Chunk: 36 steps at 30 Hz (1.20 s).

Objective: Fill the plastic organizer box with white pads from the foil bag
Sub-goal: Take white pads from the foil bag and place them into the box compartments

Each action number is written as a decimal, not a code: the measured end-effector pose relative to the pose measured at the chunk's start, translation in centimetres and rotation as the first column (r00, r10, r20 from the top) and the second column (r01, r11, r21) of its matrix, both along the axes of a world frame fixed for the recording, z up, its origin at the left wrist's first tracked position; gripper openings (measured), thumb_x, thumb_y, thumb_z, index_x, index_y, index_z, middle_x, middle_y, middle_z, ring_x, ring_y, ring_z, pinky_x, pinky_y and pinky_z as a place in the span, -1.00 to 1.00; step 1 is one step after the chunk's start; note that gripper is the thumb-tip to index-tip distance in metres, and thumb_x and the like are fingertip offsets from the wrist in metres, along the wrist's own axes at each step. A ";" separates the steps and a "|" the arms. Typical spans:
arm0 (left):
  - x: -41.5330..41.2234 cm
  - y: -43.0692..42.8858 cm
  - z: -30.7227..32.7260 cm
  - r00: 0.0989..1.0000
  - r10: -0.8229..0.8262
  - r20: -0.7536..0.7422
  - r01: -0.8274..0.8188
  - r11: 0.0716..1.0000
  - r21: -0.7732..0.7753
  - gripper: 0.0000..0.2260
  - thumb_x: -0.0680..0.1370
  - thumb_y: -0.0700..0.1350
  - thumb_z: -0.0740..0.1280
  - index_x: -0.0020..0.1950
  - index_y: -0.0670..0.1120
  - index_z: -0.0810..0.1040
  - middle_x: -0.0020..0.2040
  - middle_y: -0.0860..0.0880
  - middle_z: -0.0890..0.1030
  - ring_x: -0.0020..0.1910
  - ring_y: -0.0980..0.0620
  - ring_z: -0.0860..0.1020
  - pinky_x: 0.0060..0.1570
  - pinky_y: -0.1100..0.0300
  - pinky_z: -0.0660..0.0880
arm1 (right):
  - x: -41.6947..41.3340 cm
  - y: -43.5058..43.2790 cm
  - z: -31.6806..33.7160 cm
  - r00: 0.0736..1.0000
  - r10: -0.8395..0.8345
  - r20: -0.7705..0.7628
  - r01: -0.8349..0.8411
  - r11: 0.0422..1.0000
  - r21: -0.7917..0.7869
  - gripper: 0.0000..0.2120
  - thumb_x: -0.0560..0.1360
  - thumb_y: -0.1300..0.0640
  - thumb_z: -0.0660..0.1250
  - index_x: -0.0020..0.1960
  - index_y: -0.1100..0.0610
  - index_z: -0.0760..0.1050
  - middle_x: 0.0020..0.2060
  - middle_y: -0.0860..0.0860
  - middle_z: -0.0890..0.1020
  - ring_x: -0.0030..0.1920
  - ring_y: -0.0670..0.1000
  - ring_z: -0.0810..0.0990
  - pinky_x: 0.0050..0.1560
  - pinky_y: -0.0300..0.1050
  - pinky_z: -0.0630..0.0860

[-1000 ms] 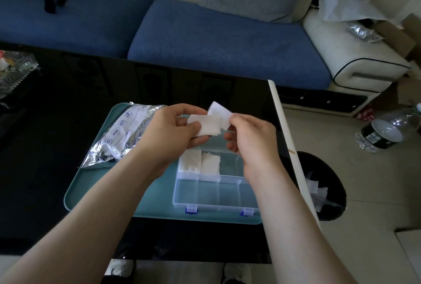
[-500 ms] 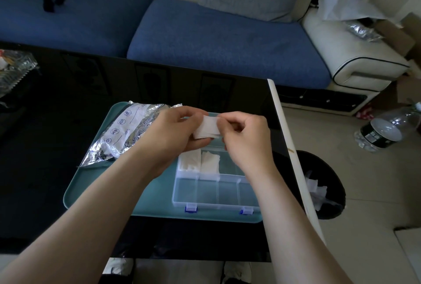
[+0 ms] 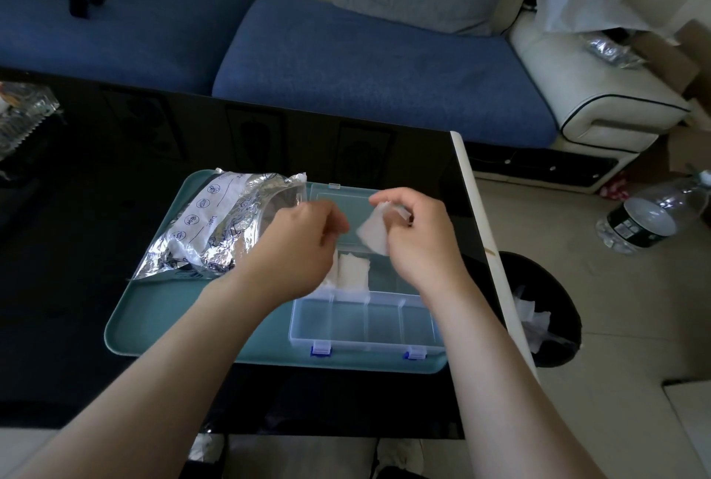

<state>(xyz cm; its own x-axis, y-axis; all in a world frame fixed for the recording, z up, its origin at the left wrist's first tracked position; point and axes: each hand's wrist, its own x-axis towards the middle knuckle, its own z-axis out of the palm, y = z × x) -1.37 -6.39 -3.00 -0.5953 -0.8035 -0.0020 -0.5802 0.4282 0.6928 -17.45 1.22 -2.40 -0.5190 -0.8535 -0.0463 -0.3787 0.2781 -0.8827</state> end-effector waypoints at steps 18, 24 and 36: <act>-0.5 1.7 -2.3 0.742 -0.370 0.559 0.420 0.907 0.044 -0.54 0.66 -0.29 0.24 0.51 0.08 0.46 0.56 0.05 0.29 0.49 -0.13 0.26 0.43 -0.14 0.37 | -1.2 1.8 -3.5 0.952 -0.034 -0.304 0.132 0.943 0.307 -0.69 0.45 0.12 0.64 0.03 0.02 0.54 -0.03 0.05 0.62 -0.08 0.07 0.67 -0.05 -0.03 0.67; -0.6 1.7 -2.3 0.736 -0.373 0.565 0.426 0.904 0.042 -0.56 0.67 -0.27 0.22 0.51 0.08 0.45 0.52 0.12 0.36 0.48 -0.14 0.29 0.43 -0.12 0.35 | 0.1 1.6 -3.2 0.831 0.116 -0.545 0.157 0.890 0.429 -0.86 0.53 0.01 0.55 0.00 0.06 0.71 -0.15 -0.01 0.69 -0.21 -0.02 0.66 -0.32 -0.19 0.52; -0.7 1.5 -2.8 0.751 -0.367 0.549 0.400 0.914 0.063 -0.55 0.67 -0.26 0.18 0.49 0.12 0.47 0.50 0.07 0.47 0.46 -0.17 0.33 0.43 -0.15 0.35 | 1.3 1.3 -1.8 0.739 0.400 -0.543 0.028 0.787 0.617 -0.87 0.60 0.34 0.32 -0.05 0.15 0.48 -0.31 0.03 0.37 -0.32 0.04 0.41 -0.31 -0.11 0.35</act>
<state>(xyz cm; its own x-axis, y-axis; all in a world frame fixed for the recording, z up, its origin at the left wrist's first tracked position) -2.03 -4.89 -5.77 -0.7679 -0.5167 -0.3786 -0.6280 0.7237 0.2862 -16.11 2.49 -4.22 -0.4381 -0.8571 -0.2710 -0.8666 0.4829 -0.1262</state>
